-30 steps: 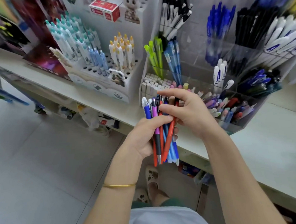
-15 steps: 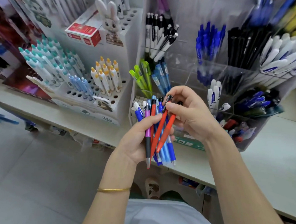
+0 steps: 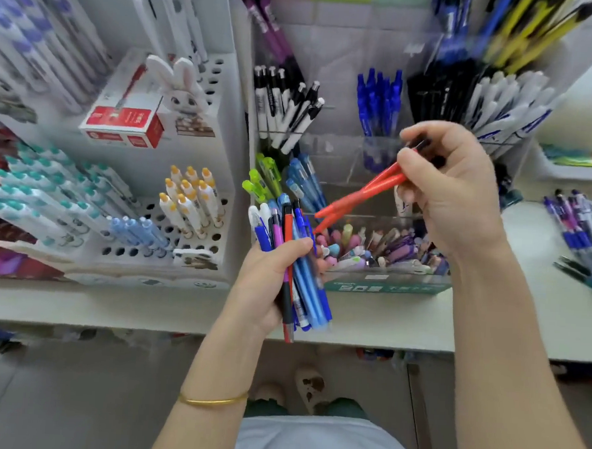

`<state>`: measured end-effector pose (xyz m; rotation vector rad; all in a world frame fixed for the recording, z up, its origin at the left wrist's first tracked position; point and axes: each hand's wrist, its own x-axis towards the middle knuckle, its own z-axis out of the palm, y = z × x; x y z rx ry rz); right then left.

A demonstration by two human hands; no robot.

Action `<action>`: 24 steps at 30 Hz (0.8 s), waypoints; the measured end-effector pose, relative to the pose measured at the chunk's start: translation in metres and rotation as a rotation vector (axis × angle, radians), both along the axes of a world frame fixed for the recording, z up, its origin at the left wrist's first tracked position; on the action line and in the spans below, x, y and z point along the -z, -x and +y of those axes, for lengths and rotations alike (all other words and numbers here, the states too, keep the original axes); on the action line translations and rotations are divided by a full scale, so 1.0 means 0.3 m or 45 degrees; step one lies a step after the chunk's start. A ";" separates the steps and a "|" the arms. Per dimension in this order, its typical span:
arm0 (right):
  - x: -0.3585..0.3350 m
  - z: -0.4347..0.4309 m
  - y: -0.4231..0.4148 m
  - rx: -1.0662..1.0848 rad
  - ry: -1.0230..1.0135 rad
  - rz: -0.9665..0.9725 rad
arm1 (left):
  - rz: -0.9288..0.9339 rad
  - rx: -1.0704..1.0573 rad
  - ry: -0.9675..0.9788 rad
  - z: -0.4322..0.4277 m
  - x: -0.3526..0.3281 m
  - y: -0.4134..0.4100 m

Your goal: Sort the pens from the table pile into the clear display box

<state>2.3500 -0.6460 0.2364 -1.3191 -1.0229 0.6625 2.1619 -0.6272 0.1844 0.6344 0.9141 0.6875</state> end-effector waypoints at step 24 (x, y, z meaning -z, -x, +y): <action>0.073 0.048 0.007 0.192 -0.060 -1.476 | -0.137 0.201 0.045 0.000 -0.053 -0.067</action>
